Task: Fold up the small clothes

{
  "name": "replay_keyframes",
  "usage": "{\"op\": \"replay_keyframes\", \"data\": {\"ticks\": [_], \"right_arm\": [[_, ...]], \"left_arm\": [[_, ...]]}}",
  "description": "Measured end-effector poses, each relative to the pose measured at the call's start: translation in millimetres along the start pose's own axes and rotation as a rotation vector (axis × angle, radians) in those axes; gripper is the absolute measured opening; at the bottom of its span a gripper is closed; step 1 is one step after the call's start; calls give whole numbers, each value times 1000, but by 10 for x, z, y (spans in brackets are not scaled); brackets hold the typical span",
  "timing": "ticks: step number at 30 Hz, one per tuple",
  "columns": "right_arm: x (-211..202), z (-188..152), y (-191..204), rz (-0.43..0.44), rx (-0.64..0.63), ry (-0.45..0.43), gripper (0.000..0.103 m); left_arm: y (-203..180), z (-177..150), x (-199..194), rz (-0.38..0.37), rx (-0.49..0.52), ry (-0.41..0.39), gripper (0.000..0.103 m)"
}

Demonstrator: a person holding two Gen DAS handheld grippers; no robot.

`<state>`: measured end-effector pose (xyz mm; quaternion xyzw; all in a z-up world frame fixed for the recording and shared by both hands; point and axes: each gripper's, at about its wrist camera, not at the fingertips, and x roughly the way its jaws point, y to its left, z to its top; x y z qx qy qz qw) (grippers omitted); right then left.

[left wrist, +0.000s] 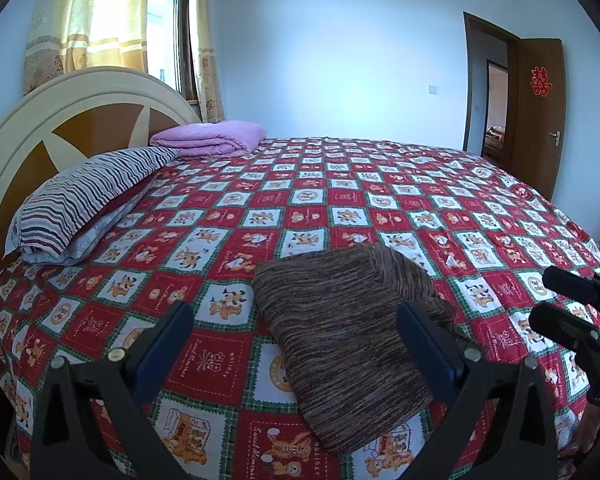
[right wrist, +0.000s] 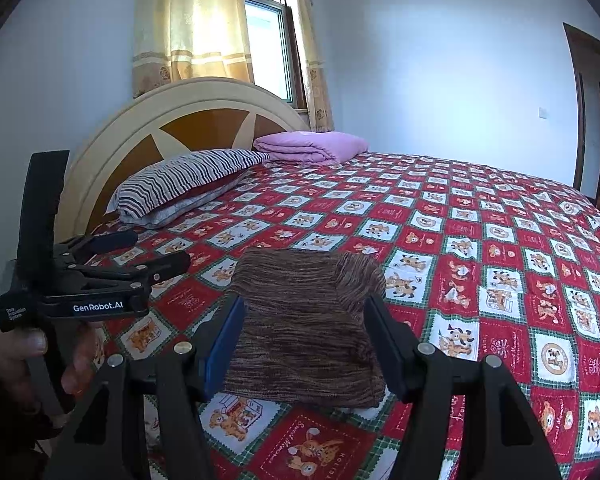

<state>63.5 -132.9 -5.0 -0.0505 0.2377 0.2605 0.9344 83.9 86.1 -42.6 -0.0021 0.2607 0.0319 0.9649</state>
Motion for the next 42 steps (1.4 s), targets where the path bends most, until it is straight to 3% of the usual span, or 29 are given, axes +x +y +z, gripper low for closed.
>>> {"op": "replay_keyframes", "data": {"ticks": [42], "right_arm": [[-27,-27,8,-5,3,-17,63]], "left_arm": [[-60,-10,-12,-12,32,0,103]]}}
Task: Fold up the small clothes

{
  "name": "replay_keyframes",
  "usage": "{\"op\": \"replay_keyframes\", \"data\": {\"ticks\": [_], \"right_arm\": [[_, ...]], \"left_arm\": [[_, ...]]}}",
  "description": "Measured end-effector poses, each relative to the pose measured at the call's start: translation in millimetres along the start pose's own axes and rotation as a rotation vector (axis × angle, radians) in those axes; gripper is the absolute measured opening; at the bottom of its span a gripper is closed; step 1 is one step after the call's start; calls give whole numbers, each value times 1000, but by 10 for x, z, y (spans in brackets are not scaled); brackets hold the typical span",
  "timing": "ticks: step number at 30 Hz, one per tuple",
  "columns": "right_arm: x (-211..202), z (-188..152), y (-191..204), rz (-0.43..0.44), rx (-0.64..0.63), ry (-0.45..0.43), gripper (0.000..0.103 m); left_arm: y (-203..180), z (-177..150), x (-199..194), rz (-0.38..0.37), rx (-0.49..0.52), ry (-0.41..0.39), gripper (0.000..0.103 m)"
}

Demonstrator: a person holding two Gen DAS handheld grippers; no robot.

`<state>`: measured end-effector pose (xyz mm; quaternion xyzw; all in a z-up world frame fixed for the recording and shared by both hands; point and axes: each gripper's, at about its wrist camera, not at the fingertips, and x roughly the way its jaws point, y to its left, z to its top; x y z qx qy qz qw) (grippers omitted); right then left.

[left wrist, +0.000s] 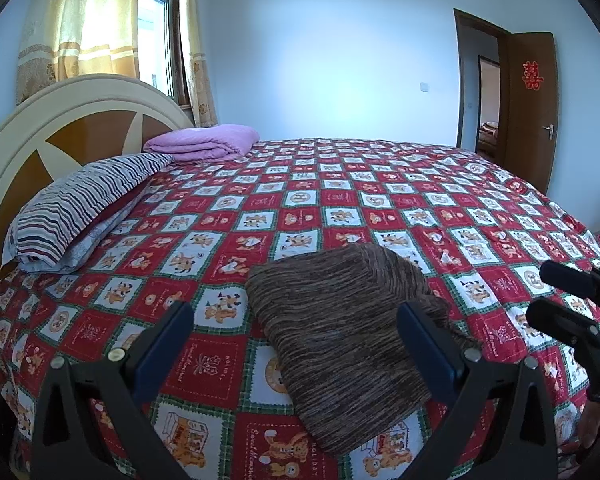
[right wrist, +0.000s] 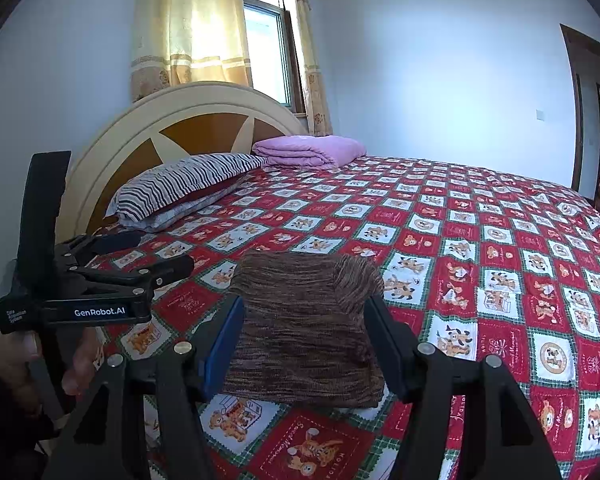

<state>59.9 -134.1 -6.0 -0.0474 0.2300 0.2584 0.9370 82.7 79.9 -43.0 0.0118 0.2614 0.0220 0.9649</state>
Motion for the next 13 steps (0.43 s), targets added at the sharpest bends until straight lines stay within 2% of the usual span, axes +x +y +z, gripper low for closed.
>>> {"op": "replay_keyframes", "data": {"ticks": [13], "right_arm": [[32,-56,23,4,-2,23,63]], "left_arm": [[-1,-4,31,3,14,-11,103]]}}
